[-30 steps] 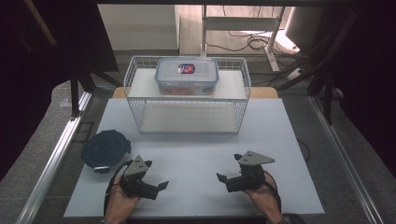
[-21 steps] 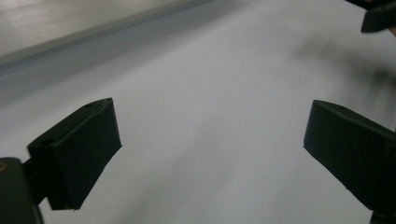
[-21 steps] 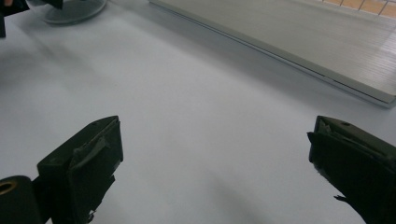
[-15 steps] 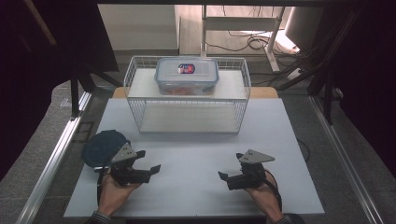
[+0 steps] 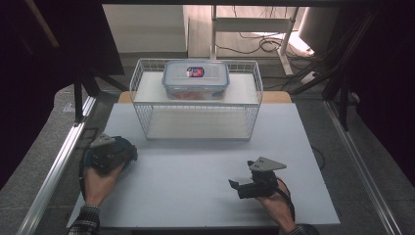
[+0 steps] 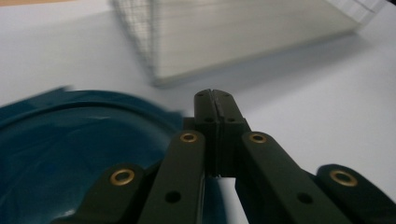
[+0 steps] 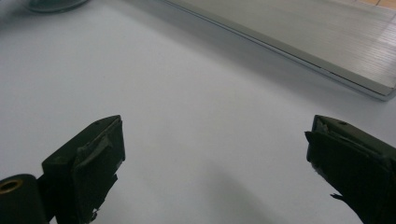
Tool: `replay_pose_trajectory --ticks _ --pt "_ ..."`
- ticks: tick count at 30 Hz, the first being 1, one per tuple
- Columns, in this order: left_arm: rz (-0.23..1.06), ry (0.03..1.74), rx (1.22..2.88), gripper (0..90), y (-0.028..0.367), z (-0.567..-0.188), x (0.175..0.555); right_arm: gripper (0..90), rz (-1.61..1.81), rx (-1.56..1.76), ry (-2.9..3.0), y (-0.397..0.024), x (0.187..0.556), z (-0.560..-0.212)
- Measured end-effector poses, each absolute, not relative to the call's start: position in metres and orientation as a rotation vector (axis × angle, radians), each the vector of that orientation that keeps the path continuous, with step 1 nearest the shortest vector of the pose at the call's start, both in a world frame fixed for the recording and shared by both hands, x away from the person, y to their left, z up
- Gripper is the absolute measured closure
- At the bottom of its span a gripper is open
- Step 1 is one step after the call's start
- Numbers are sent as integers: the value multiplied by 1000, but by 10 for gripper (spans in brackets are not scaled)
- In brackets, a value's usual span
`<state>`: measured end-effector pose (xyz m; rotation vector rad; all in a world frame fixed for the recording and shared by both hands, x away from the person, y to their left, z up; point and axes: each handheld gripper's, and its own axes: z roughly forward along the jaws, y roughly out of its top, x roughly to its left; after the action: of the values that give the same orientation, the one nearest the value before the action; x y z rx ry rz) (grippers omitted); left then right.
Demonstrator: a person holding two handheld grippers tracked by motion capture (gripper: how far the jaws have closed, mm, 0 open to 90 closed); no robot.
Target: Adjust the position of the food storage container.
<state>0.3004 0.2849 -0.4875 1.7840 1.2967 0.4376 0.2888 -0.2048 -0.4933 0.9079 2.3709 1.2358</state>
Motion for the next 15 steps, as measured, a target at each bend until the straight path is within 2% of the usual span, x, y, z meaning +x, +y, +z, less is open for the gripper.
replay_pose_trajectory --ticks 3,5,8,15 --pt "419 1344 1727 900 301 -486 303 41 1234 915 2374 -205 289 -494" --pt "500 1374 1751 900 308 -482 302 42 1228 915 2379 -205 290 -495" --pt "495 1411 1697 900 324 -483 302 43 1222 913 2385 -204 290 -495" --pt "580 1520 1637 900 359 -487 296 47 1203 908 2404 -203 290 -497"
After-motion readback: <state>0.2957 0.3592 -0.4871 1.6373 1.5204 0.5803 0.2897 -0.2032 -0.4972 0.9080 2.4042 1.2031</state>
